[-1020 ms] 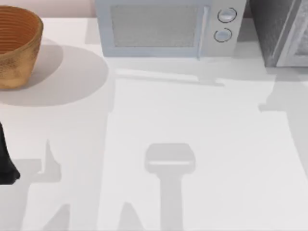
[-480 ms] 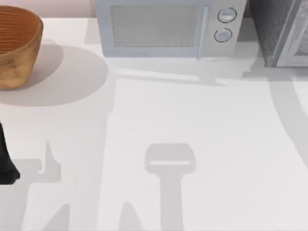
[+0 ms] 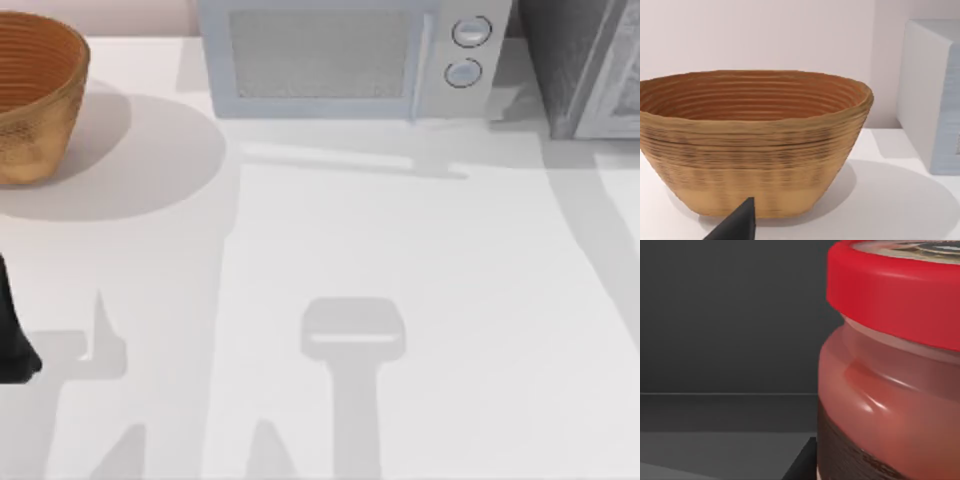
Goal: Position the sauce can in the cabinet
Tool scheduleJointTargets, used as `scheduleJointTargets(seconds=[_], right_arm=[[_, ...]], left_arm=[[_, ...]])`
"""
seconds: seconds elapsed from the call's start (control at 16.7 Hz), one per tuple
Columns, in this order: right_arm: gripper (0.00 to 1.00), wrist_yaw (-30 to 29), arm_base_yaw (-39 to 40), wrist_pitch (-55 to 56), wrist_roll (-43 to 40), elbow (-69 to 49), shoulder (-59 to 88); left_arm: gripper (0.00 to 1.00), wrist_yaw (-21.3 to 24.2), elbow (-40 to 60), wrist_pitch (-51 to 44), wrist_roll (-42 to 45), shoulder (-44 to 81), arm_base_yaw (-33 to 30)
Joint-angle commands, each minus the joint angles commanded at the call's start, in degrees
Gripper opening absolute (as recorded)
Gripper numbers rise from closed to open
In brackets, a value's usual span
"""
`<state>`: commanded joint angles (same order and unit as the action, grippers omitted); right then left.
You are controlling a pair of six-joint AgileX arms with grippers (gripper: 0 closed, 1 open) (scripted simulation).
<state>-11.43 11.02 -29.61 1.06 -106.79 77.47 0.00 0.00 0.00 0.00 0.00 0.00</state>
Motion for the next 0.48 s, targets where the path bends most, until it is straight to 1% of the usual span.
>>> scheduleJointTargets(seconds=[0.3,0.48], right_arm=[[0.00,0.1,-0.2,0.1,0.1,0.1,-0.1],[0.00,0.4,-0.8,0.4,0.1,-2.9,3.2]], left_arm=[[1.00,0.0,0.0,0.0,0.0,0.0,0.0],[1.00,0.0,0.0,0.0,0.0,0.0,0.0]])
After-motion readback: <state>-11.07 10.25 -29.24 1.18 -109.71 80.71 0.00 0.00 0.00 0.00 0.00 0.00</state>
